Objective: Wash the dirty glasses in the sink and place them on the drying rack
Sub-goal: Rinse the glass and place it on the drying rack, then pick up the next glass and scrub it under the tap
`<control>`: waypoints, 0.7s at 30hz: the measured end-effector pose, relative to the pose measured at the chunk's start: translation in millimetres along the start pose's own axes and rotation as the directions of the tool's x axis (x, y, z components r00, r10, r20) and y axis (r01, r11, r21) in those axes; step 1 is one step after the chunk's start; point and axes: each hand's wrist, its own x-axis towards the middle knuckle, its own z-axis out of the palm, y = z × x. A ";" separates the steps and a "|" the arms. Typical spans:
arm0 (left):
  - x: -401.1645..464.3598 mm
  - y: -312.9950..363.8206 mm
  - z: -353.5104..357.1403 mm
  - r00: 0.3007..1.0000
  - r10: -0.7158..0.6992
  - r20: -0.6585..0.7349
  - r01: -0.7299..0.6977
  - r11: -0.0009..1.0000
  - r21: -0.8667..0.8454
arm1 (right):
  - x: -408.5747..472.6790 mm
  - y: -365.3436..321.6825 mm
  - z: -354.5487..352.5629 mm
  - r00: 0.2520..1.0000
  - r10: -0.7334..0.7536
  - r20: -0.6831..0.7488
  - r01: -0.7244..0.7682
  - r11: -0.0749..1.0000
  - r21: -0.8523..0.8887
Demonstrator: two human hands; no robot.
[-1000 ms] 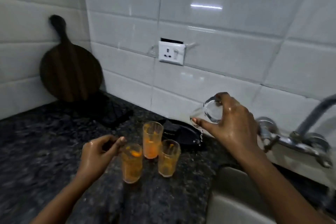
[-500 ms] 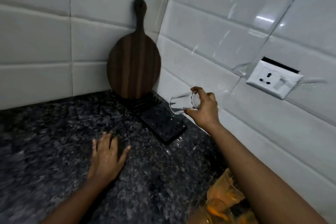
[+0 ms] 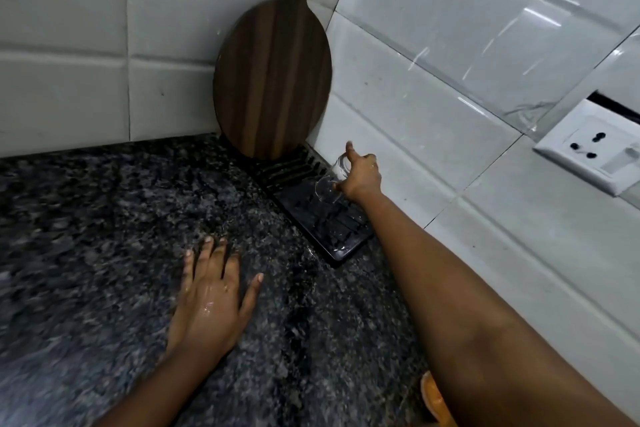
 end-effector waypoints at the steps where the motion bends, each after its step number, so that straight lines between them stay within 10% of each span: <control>1: 0.0 -0.3 1.0 1.000 0.001 0.001 -0.001 1.000 -0.003 | 4.5 -0.4 2.1 1.000 0.024 -0.004 -0.024 1.000 0.005; 13: -0.6 1.5 -3.0 0.999 -0.010 -0.049 0.007 0.998 -0.064 | -27.0 -2.3 -22.4 0.976 0.158 -0.148 -0.136 0.979 0.149; 21: -28.0 23.4 -29.2 0.975 0.205 -0.091 -0.223 0.933 -0.283 | -203.3 38.9 -99.8 0.964 -0.039 -0.263 0.129 0.934 0.334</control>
